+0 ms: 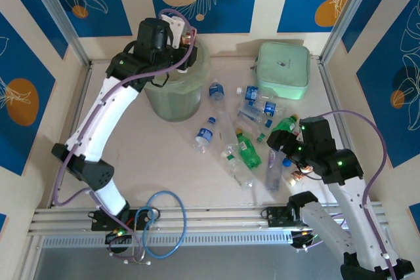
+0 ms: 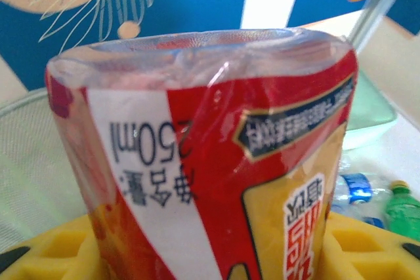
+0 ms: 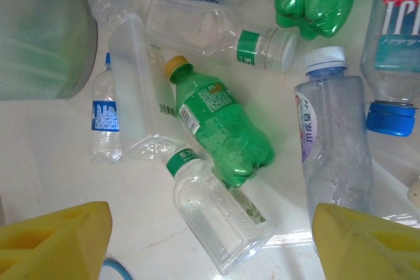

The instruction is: Put the plastic bottles in the bin

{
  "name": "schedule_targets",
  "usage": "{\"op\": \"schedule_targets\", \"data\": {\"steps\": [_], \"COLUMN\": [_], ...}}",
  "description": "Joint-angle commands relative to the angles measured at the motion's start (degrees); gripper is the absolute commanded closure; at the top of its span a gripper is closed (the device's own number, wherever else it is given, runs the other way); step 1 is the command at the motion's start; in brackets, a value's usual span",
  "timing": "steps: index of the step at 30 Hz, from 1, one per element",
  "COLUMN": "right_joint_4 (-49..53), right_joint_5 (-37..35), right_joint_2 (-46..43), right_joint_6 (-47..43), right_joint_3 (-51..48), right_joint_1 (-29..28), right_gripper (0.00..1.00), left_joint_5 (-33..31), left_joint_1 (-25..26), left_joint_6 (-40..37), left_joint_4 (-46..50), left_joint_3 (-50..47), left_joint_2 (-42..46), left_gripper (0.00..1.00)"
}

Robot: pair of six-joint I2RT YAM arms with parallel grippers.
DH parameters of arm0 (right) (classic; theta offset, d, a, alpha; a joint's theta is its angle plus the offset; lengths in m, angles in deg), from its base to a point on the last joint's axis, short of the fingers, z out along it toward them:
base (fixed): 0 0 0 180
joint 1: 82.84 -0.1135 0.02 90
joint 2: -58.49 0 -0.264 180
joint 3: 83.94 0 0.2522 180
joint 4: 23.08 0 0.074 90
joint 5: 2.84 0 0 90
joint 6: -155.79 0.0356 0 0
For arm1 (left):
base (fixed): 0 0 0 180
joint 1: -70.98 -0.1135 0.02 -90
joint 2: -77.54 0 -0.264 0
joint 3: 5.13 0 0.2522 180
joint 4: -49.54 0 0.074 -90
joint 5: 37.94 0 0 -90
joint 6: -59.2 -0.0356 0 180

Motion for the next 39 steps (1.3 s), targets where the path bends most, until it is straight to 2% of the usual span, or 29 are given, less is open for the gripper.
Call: {"op": "schedule_targets", "data": {"steps": [1, 12, 16, 19, 21, 23, 25, 32, 36, 39], "right_joint_4": [-2.7, -5.3, -6.1, -6.1, -5.7, -5.1, -4.8, -7.7, -9.2, -9.2], "right_joint_5": [2.8, 2.0, 1.3, 0.1, -0.5, -1.3, -2.4, -6.7, -9.3, -11.4], "right_joint_2": [0.2, 2.7, 4.1, 4.9, 5.8, 6.9, 8.4, 13.6, 19.3, 24.2], "right_joint_6": [-1.1, -1.6, -1.8, -1.8, -2.1, -2.7, -3.3, -2.4, -2.5, -3.4], "right_joint_3": [-1.0, -1.5, -1.7, -1.2, -0.2, 1.3, 2.7, 4.1, 5.6, 7.4], "right_joint_1": [-0.1, -1.0, -2.2, -3.9, -5.1, -6.4, -8.2, -17.5, -22.4, -25.0], "right_gripper": [0.19, 0.19, 0.20, 0.20, 0.19, 0.18, 0.16, 0.14, 0.14, 0.17], "left_joint_5": [2.5, 2.9, 4.2, 4.3, 4.2, 4.3, 4.2, 5.5, 4.5, 5.5], "left_joint_1": [-3.8, -10.7, -11.0, -11.1, -11.1, -11.1, -10.9, -8.7, -4.2, -0.9], "left_joint_6": [3.5, 5.1, 4.1, 4.1, 4.0, 3.9, 4.3, 7.1, 6.7, 8.3], "left_joint_4": [-2.9, -2.7, -1.2, -4.5, -6.2, -5.5, -4.5, -5.1, -4.7, -5.2], "left_joint_3": [0.3, 2.4, 1.6, -2.4, -3.2, -1.3, 0.6, -6.1, -15.1, -25.6], "left_joint_2": [-1.0, -9.0, -10.7, -8.6, -7.7, -8.0, -7.6, 2.7, 12.0, 19.9], "left_gripper": [0.56, 0.56, 0.42, 0.21, 0.11, 0.05, 0.04, 0.03, 0.03, 0.05]}}
